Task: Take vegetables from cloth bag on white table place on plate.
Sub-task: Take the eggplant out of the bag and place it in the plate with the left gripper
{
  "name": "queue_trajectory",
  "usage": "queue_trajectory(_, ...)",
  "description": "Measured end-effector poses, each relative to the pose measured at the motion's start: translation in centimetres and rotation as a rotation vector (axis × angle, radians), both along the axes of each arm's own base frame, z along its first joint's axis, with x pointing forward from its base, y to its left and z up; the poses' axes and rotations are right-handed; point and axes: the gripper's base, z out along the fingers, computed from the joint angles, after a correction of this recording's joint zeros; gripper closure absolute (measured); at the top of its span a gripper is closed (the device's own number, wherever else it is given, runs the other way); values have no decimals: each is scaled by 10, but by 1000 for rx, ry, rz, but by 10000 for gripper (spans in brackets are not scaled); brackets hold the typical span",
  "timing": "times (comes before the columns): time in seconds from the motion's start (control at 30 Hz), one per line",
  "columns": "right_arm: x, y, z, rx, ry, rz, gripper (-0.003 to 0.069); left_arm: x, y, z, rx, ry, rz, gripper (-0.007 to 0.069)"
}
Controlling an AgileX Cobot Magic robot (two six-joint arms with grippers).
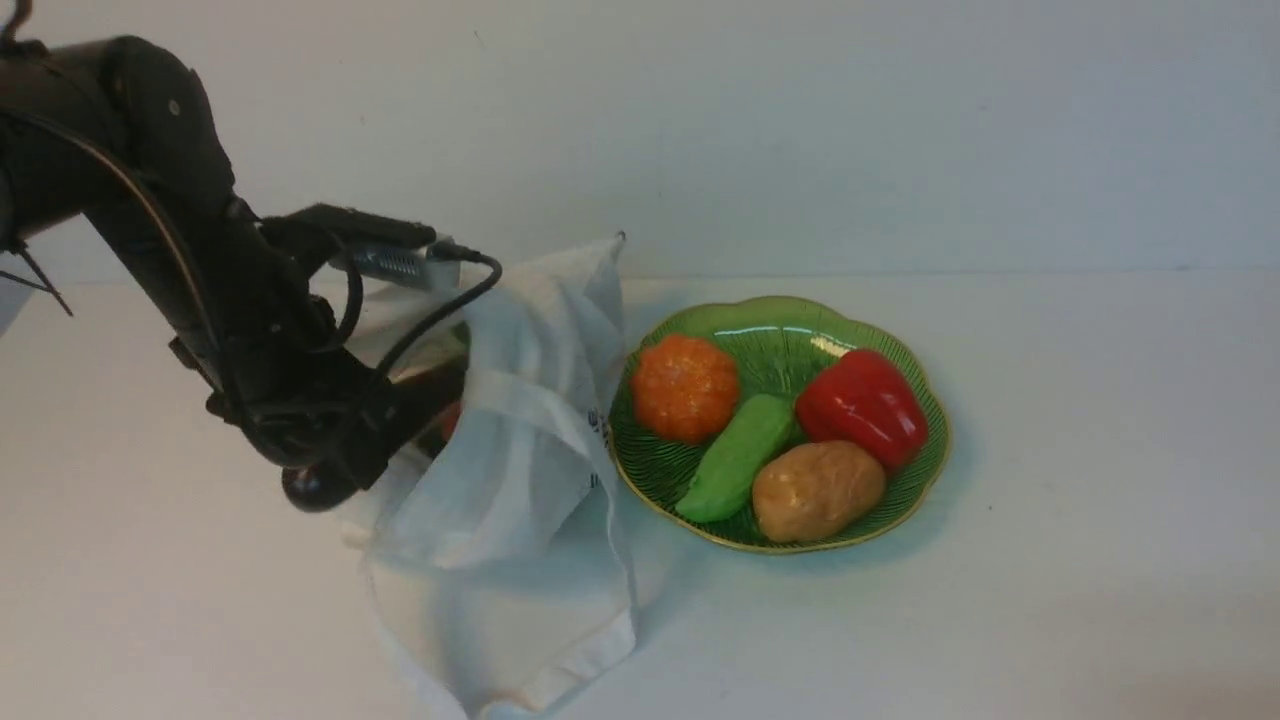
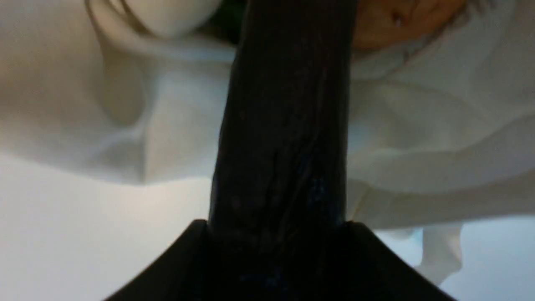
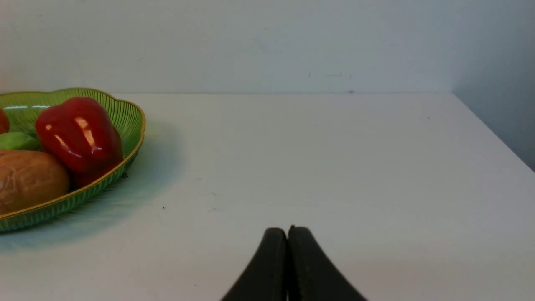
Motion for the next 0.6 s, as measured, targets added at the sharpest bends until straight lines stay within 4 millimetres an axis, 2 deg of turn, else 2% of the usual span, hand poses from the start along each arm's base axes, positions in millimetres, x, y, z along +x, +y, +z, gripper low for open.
queue_trajectory(0.07, 0, 0, 0, 0, 0, 0, 669, 2, 0, -10, 9, 44, 15, 272)
queue_trajectory(0.23, 0, 0, 0, 0, 0, 0, 669, 1, 5, -7, 58, 36, 47, 272)
queue_trajectory(0.3, 0, 0, 0, 0, 0, 0, 669, -5, 13, 10, 137, -17, 100, 272)
queue_trajectory(0.37, 0, 0, 0, 0, 0, 0, 669, -8, 16, 18, 157, -40, 116, 272)
queue_trajectory(0.5, 0, 0, 0, 0, 0, 0, 669, -28, 21, 61, 161, -160, 183, 272)
queue_trajectory(0.53, 0, 0, 0, 0, 0, 0, 669, -41, 22, 82, 142, -218, 195, 272)
queue_trajectory(0.6, 0, 0, 0, 0, 0, 0, 669, -56, 22, 102, 112, -266, 203, 272)
